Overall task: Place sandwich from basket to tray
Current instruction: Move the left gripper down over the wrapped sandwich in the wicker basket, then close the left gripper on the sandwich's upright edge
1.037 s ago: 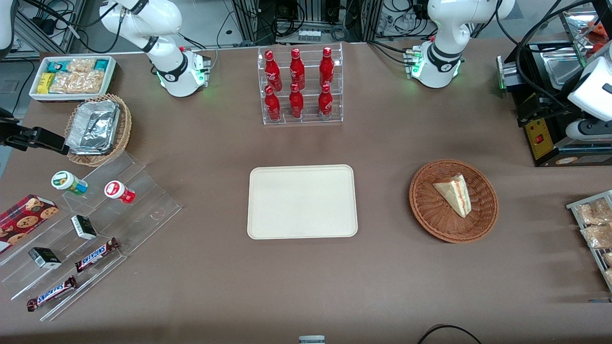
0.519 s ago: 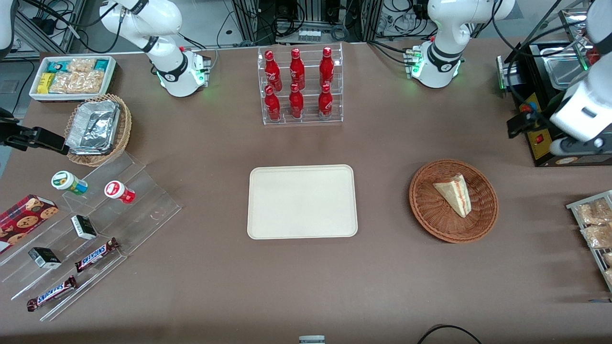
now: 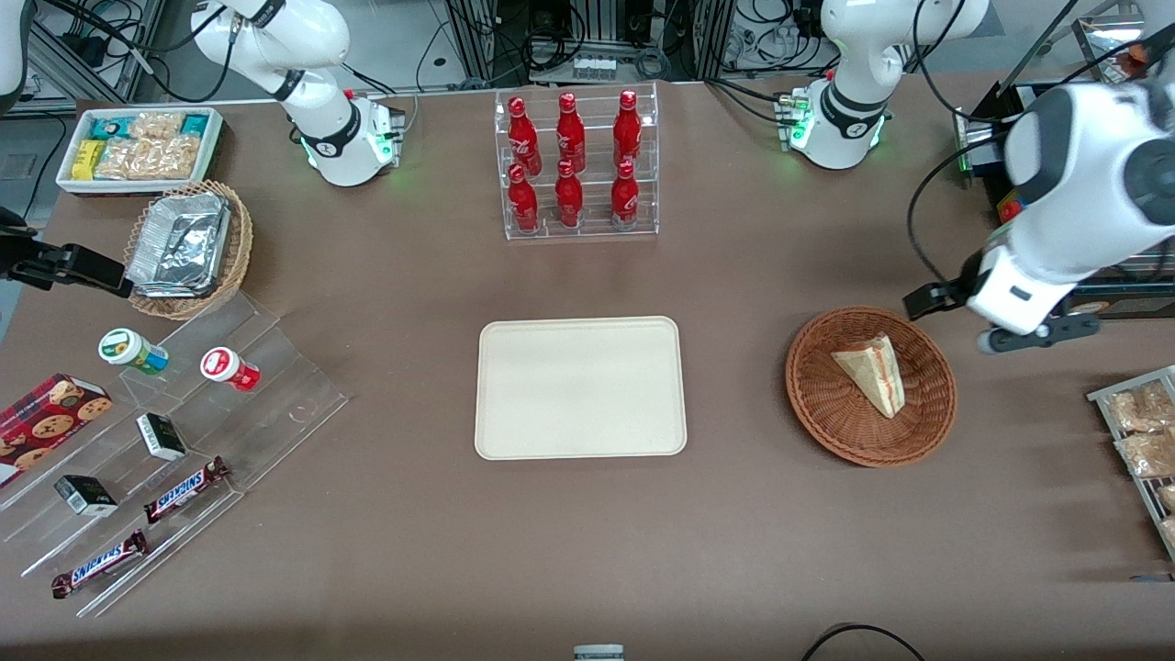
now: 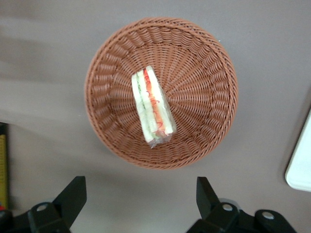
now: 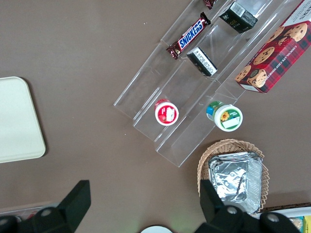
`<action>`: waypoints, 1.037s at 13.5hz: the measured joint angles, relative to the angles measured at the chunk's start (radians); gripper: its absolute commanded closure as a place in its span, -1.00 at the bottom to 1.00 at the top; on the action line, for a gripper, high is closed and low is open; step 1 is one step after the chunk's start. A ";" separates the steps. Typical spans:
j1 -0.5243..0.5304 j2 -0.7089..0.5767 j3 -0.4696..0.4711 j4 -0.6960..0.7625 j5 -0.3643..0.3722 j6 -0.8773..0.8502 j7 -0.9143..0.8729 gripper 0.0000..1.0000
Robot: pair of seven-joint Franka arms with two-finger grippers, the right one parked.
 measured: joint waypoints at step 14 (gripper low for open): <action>0.000 0.226 -0.004 -0.174 -0.002 0.460 -0.319 -0.75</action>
